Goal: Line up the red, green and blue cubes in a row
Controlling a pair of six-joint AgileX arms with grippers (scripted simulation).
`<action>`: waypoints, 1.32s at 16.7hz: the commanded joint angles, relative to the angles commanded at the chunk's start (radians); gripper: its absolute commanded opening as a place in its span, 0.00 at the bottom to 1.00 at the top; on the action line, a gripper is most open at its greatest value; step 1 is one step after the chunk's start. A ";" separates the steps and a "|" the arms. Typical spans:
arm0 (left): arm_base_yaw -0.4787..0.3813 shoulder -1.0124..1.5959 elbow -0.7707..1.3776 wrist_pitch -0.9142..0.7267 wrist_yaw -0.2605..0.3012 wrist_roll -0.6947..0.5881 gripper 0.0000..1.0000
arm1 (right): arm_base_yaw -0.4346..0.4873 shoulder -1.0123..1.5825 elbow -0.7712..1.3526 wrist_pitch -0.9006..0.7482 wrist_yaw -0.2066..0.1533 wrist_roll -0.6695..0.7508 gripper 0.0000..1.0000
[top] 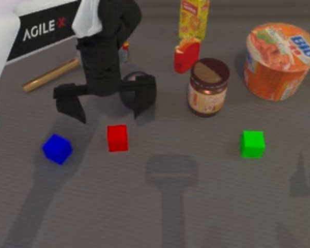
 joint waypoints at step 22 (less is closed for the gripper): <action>-0.004 0.116 -0.177 0.292 0.001 0.002 0.40 | 0.000 0.000 0.000 0.000 0.000 0.000 1.00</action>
